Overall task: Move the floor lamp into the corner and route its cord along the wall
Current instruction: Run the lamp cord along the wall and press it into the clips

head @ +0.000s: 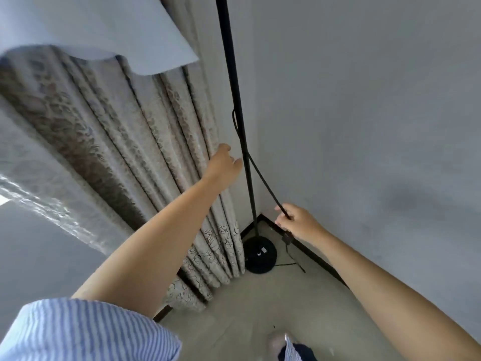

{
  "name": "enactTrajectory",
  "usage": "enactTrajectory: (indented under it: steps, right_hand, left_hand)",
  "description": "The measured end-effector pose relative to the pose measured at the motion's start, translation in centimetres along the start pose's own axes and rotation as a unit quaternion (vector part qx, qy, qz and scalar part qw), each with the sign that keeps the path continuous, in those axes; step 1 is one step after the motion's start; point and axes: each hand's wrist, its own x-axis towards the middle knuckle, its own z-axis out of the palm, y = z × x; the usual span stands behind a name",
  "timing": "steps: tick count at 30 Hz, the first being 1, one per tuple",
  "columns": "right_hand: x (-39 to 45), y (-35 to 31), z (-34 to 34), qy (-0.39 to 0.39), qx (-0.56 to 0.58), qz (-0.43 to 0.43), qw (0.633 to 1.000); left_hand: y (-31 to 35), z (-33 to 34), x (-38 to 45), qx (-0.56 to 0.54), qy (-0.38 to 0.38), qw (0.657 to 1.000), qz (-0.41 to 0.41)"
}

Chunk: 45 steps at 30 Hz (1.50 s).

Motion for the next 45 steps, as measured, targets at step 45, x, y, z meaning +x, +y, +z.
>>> enactTrajectory:
  steps: [45]
  right_hand:
    - [-32.3, 0.2, 0.7, 0.220, 0.090, 0.022, 0.971]
  left_hand:
    - [-1.8, 3.1, -19.4, 0.347, 0.064, 0.879, 0.322]
